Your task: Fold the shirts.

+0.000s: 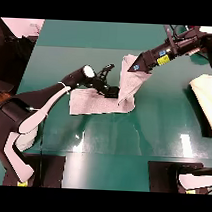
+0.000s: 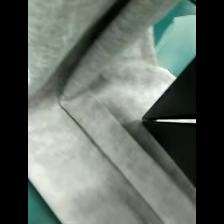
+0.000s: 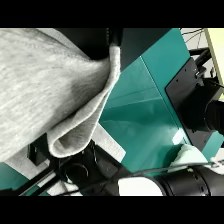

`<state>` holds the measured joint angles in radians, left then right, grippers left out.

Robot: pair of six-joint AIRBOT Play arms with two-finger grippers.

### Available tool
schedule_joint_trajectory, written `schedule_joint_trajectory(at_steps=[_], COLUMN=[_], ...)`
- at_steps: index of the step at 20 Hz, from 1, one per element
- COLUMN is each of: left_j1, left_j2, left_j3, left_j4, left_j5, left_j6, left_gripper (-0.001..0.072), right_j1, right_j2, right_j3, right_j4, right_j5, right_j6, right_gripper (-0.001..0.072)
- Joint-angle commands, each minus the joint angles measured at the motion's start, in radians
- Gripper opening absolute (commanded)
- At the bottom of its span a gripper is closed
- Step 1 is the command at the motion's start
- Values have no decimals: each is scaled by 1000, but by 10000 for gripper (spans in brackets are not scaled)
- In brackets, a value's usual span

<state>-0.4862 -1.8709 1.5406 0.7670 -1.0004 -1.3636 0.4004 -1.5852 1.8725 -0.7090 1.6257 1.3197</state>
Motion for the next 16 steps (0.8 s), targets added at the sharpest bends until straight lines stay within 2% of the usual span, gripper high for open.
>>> schedule_joint_trajectory(at_steps=[1,6,11,12,14,15,16], left_j1=[77,230,423,451,494,510,520], left_j2=[56,248,462,495,546,561,570], left_j3=[1,1,1,1,1,1,1], left_j4=[114,271,367,367,367,367,367], left_j5=[-111,-168,-210,-216,-229,-240,-251], left_j6=[0,2,2,2,2,3,3], left_gripper=[22,23,23,23,23,23,23], right_j1=[25,119,317,365,445,474,489], right_j2=[-24,-80,-211,-245,-297,-310,-312], right_j3=[15,15,15,15,16,16,16], right_j4=[1,0,1,1,3,2,1], right_j5=[3,-79,-331,-404,-519,-549,-554], right_j6=[0,-29,-129,-154,-170,-170,-170], right_gripper=[6,8,15,66,508,599,599])
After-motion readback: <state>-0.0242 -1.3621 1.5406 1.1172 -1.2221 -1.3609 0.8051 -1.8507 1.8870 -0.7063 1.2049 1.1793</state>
